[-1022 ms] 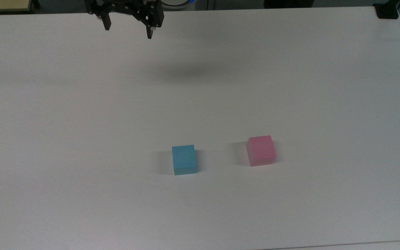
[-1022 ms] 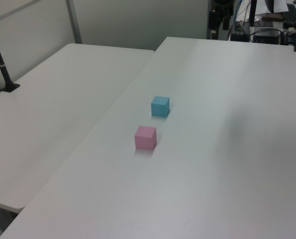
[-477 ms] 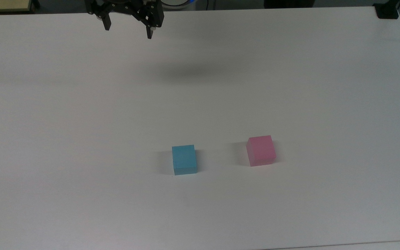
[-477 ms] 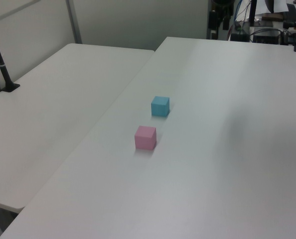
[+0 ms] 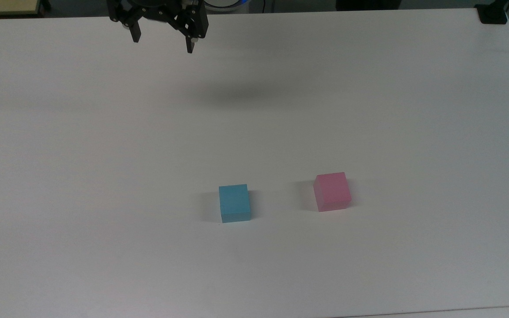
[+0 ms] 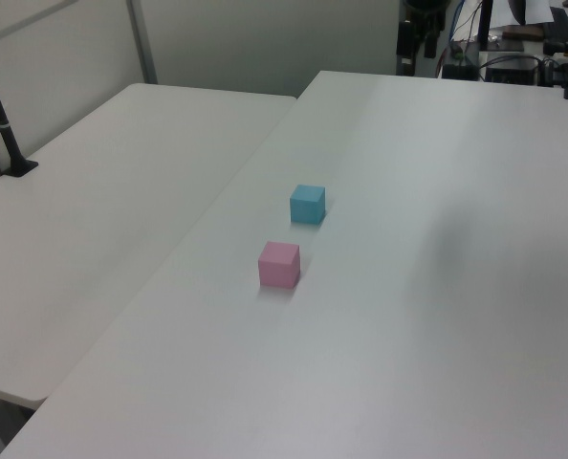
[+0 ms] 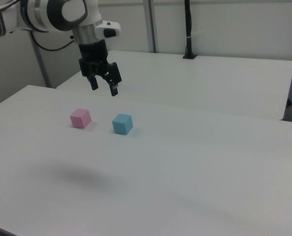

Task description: Put blue cube on pink cube

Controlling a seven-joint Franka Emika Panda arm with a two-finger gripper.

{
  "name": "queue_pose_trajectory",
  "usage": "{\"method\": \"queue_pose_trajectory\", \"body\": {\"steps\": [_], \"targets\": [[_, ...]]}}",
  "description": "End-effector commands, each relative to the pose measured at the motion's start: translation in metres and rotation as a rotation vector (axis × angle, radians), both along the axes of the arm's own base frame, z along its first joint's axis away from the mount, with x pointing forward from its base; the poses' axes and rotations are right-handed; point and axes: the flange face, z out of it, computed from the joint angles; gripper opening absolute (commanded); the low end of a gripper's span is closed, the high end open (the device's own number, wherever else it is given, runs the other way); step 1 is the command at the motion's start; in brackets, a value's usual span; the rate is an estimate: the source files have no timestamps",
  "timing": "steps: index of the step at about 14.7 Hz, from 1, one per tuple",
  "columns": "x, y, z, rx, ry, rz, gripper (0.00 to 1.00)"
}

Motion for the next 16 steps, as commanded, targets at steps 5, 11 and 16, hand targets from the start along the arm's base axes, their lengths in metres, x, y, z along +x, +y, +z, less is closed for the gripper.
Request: {"method": "queue_pose_trajectory", "body": {"steps": [5,11,16], "targets": [[0.097,0.017,-0.074,0.050,-0.111,0.052,1.00],[0.141,0.066,-0.119,0.060,-0.143,0.063,1.00],[0.169,0.091,-0.145,0.054,-0.168,0.063,1.00]]}}
